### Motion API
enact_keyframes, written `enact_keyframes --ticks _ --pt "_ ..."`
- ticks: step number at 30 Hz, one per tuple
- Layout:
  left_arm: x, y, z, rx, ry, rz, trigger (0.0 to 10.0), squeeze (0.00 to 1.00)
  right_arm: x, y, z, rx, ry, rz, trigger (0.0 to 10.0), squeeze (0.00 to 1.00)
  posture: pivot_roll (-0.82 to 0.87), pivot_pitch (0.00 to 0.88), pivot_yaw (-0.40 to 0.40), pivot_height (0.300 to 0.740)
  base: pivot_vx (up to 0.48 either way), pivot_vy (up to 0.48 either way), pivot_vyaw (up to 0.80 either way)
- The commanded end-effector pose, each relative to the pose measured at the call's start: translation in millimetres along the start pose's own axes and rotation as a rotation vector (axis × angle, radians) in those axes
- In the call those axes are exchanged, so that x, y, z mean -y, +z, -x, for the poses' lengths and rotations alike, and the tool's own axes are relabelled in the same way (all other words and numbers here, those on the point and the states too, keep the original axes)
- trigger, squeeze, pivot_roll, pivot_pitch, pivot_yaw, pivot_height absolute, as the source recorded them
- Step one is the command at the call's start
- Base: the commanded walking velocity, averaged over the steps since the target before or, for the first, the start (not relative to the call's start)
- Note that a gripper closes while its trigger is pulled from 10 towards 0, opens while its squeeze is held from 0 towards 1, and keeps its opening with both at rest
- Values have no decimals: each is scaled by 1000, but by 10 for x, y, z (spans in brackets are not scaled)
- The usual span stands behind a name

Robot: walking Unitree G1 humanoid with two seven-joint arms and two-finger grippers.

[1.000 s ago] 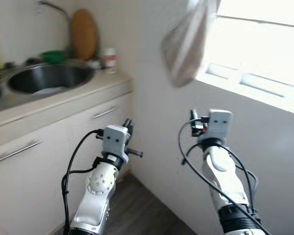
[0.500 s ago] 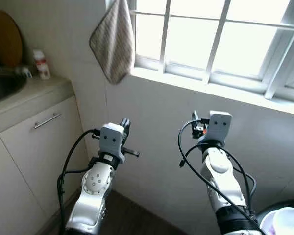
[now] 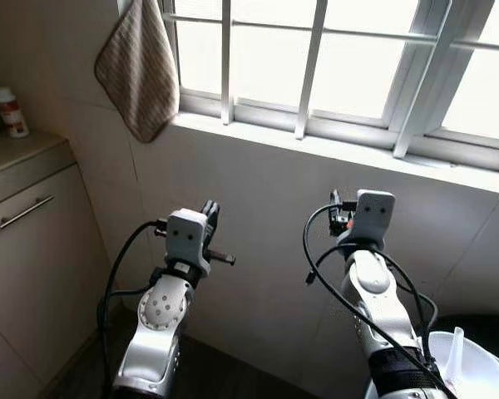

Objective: Kitchen organization

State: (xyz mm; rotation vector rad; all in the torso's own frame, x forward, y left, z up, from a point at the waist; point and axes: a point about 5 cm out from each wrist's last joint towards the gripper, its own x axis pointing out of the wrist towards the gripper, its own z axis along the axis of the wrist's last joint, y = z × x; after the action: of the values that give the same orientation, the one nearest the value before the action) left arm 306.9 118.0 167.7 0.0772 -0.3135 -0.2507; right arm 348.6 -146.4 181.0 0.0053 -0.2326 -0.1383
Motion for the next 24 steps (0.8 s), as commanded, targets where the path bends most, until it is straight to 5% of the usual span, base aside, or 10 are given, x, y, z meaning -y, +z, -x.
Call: enact_keyframes --ticks 1,14,24 --pt "7 -13 -13 -14 -9 4 10000 0 -17 -5 -18 -14 1 21 10000 0 44 0 -49 740 0 476 0" --pt "0 -3 -18 -1 -8 8 10000 0 23 -41 -23 -46 -20 -1 10000 0 40 0 -47 740 0 455 0" --pt "-14 -5 -11 1 -10 3 10000 0 142 -73 -43 -68 -94 -24 10000 0 44 0 -48 740 0 0 -240"
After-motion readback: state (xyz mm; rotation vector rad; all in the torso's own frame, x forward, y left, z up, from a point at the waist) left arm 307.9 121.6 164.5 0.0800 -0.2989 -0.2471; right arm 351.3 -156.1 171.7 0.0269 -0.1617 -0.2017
